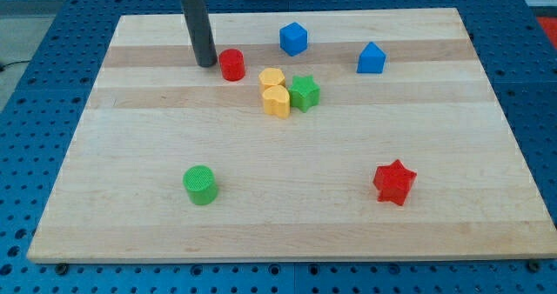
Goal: Slide the red circle to the left side of the yellow heart
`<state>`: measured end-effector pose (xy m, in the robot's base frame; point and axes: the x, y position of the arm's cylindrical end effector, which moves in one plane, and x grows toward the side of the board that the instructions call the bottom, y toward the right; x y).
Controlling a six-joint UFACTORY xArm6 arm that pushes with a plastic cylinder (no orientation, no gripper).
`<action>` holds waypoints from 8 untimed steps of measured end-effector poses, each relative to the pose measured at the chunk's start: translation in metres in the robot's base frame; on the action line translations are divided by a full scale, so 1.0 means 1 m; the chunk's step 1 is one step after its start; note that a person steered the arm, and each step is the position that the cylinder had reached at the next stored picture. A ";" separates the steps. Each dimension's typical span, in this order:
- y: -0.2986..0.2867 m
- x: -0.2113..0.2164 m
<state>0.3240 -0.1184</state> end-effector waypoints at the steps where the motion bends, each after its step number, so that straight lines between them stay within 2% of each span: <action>1: 0.030 0.007; 3: 0.058 -0.020; 5: 0.083 -0.020; 8: 0.071 -0.020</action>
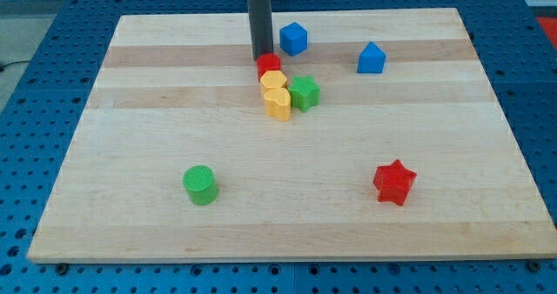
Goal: Slide the red circle to the left side of the yellow heart
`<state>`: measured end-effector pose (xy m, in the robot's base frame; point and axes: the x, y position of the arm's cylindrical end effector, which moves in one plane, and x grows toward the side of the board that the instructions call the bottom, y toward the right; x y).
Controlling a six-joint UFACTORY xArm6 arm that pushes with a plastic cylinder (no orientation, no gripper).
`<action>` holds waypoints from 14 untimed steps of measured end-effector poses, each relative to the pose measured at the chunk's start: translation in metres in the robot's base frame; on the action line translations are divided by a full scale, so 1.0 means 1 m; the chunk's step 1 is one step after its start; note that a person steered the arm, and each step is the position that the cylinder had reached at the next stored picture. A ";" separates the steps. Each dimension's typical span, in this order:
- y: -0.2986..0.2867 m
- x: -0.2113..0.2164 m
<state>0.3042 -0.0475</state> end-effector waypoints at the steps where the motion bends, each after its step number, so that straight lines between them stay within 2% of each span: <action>1: 0.018 -0.004; 2: 0.058 -0.011; 3: 0.065 -0.004; 6: -0.031 0.030; 7: -0.035 0.039; 8: -0.095 0.036; 9: -0.096 0.051; 12: -0.082 0.053; 14: -0.052 0.054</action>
<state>0.3584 -0.0999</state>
